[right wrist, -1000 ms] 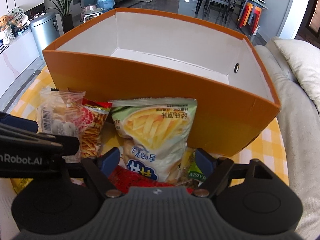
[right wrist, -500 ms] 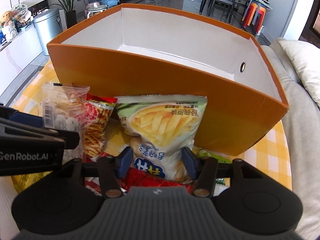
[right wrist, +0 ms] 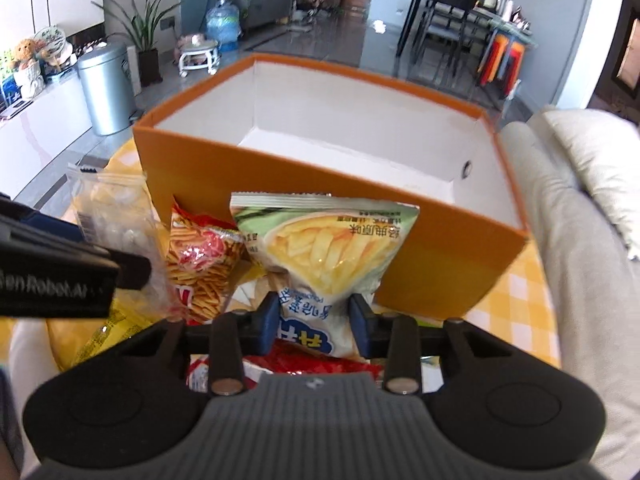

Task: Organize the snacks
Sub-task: 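Lift both bags over the box rim and lower them inside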

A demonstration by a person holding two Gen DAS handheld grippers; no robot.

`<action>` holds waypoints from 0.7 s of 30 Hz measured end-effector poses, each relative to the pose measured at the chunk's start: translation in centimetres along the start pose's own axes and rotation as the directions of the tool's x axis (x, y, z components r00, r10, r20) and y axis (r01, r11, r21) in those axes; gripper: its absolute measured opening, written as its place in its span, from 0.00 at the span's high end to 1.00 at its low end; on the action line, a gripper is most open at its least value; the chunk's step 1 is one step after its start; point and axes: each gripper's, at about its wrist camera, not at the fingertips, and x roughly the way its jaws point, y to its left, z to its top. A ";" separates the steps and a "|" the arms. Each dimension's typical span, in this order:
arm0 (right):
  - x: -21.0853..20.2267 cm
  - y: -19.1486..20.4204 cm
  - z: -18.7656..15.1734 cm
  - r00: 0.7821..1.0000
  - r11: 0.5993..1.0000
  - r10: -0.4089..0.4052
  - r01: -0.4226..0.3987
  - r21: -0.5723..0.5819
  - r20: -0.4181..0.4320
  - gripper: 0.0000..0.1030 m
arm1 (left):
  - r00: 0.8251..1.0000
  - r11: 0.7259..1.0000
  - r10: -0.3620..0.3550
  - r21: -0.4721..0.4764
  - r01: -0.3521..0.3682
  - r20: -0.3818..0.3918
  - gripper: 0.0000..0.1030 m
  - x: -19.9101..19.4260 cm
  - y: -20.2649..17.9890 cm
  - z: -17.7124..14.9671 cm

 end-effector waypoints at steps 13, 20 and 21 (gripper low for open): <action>-6.5 -0.8 0.9 0.994 0.996 -0.017 0.008 0.084 0.112 0.68 | 0.991 0.999 -0.015 0.037 0.010 0.130 0.44 -5.5 0.4 2.3; -8.9 -3.1 3.1 0.988 0.989 -0.011 -0.013 0.150 0.156 0.68 | 0.984 0.994 -0.030 0.108 0.011 0.175 0.44 -6.9 0.0 5.9; -8.9 -3.5 3.6 0.987 0.988 -0.014 -0.012 0.156 0.160 0.69 | 0.983 0.992 -0.029 0.126 0.006 0.181 0.44 -6.9 -0.2 6.5</action>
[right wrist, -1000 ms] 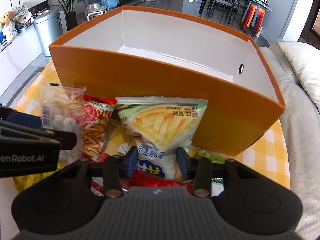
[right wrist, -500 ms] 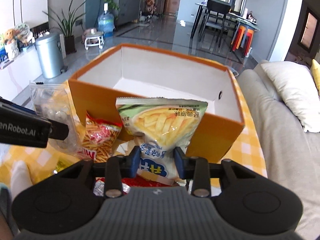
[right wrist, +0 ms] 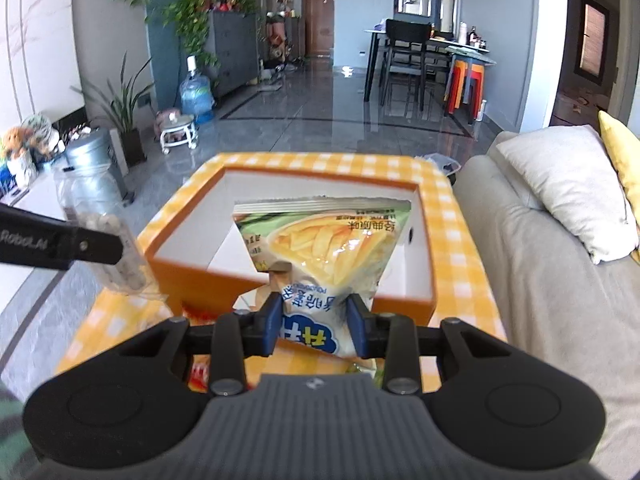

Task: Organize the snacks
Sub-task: 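Lift both bags over the box rim and lower them inside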

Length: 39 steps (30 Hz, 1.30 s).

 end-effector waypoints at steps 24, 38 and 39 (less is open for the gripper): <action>14.6 -1.7 8.1 0.953 0.994 0.094 -0.073 0.083 -0.290 0.78 | 0.976 0.989 -0.034 0.130 0.064 -0.216 0.44 13.5 1.4 4.8; 21.2 -1.2 6.9 0.862 0.988 0.147 -0.106 0.112 -0.486 0.81 | 0.922 0.974 0.011 0.215 0.078 -0.386 0.44 18.2 0.1 5.1; 21.2 -1.2 7.0 0.861 0.989 0.144 -0.105 0.106 -0.487 0.81 | 0.919 0.971 0.016 0.224 0.079 -0.394 0.44 18.4 -0.1 5.1</action>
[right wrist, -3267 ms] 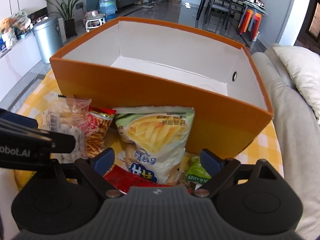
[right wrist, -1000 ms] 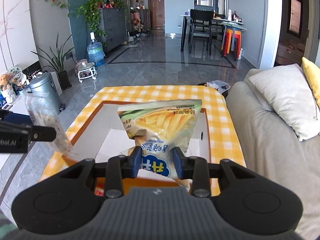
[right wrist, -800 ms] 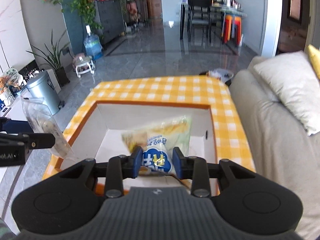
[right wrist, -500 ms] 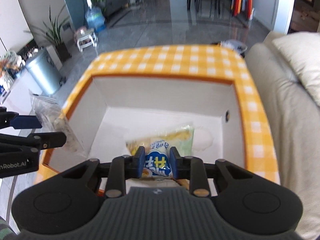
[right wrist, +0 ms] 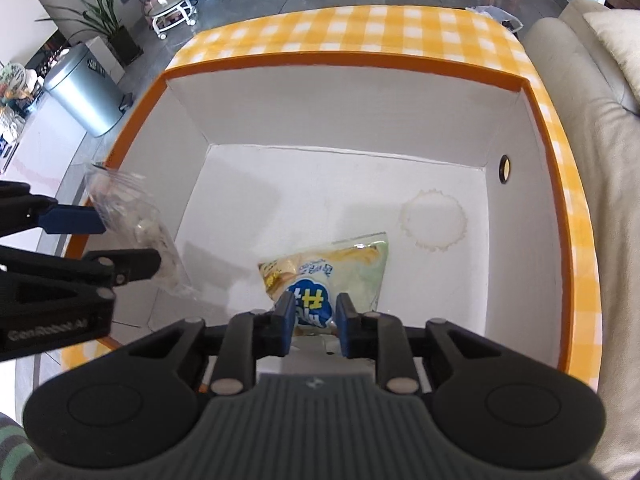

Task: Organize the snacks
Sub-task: 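Lift both bags over the box rim and lower them inside, then open both tools to release the bags and withdraw from the box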

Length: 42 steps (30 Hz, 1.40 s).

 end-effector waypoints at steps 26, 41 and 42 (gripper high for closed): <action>-2.7 0.9 -1.3 0.988 0.988 -0.125 0.133 -0.078 0.093 0.20 | 0.992 0.995 0.098 -0.001 -0.098 0.081 0.27 -2.2 -0.5 -1.3; -10.4 1.7 -5.9 0.935 0.988 -0.148 0.157 -0.004 0.322 0.10 | 0.937 0.985 0.165 -0.107 -0.139 0.308 0.26 -10.2 -0.6 -7.2; -10.9 1.9 -6.4 0.931 0.987 -0.147 0.158 -0.005 0.334 0.10 | 0.934 0.984 0.165 -0.118 -0.134 0.317 0.26 -10.7 -0.6 -7.6</action>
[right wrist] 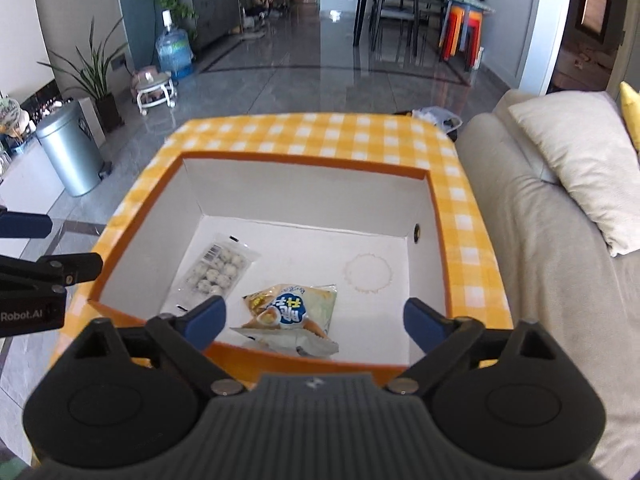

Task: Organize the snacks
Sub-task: 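Open both tools to release the bags and withdraw from the box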

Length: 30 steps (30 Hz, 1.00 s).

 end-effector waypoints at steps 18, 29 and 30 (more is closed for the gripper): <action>-6.5 1.0 -9.6 1.000 0.996 0.016 -0.017 0.093 0.015 0.10 | 0.993 0.991 -0.109 -0.083 0.105 -0.048 0.26 -4.7 -0.5 -7.9; -5.0 0.1 -14.7 0.989 0.991 0.059 -0.041 0.126 -0.139 0.10 | 0.956 0.975 -0.222 -0.069 0.213 -0.190 0.26 -2.9 -2.7 -12.1; -4.8 0.0 -15.0 0.986 0.989 0.070 -0.049 0.136 -0.149 0.10 | 0.952 0.974 -0.224 -0.066 0.215 -0.206 0.26 -2.6 -2.9 -12.3</action>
